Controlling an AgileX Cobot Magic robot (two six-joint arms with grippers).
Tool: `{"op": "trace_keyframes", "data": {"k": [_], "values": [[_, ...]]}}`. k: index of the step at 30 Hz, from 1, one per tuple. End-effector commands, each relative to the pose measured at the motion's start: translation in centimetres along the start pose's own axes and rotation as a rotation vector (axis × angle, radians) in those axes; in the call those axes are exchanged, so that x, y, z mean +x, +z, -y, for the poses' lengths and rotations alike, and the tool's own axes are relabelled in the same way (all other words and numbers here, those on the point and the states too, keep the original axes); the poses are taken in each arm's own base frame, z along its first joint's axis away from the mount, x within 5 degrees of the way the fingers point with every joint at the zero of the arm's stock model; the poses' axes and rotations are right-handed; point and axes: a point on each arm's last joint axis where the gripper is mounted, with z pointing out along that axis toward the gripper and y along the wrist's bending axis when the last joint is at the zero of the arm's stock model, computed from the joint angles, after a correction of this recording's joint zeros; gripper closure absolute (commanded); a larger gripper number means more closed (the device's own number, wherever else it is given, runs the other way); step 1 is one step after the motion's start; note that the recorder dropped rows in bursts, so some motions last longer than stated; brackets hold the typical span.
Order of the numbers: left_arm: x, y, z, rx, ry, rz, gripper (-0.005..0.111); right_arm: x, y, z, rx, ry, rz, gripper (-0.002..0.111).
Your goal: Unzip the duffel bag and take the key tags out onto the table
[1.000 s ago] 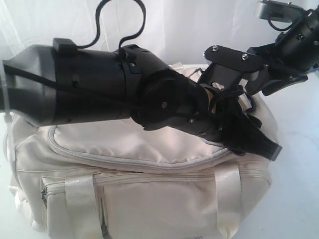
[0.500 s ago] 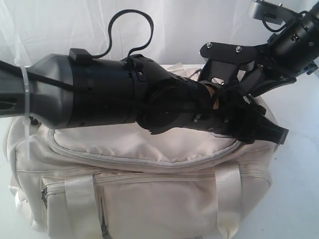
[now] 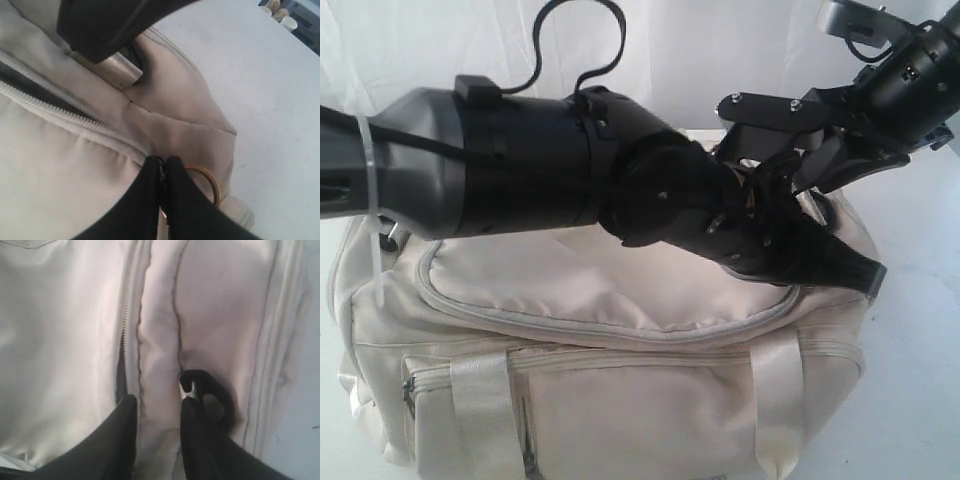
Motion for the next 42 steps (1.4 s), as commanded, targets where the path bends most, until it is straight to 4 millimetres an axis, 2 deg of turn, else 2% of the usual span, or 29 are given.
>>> {"op": "trace_keyframes", "data": {"k": [1,8,14,20,25,30,42], "values": [[-1.3,-2.1,0.5,-0.012,0.039,-0.053,0.107,-0.5,-0.3,-0.7,-0.076,-0.040,0.046,0.077],[-1.4,-3.0,0.6,-0.022,0.062,-0.093,0.107,-0.7,-0.4,-1.2,-0.135,-0.064,0.078,0.048],[-1.4,-3.0,0.8,-0.017,0.071,-0.083,0.107,-0.8,0.3,-0.8,-0.140,-0.042,0.062,0.048],[-1.4,-3.0,0.8,-0.016,0.073,-0.083,0.107,-1.1,1.8,-0.1,-0.170,-0.001,0.035,0.061],[-1.4,-3.0,0.8,-0.015,0.074,-0.083,0.107,-1.2,2.9,0.5,-0.183,0.020,0.011,0.082],[-1.4,-3.0,1.0,0.000,0.050,-0.087,0.107,-1.6,3.1,0.8,-0.161,0.028,0.051,0.108],[-0.4,-2.8,1.2,0.004,0.043,-0.171,0.107,-2.3,3.1,1.2,-0.113,0.033,0.122,0.108]]}}
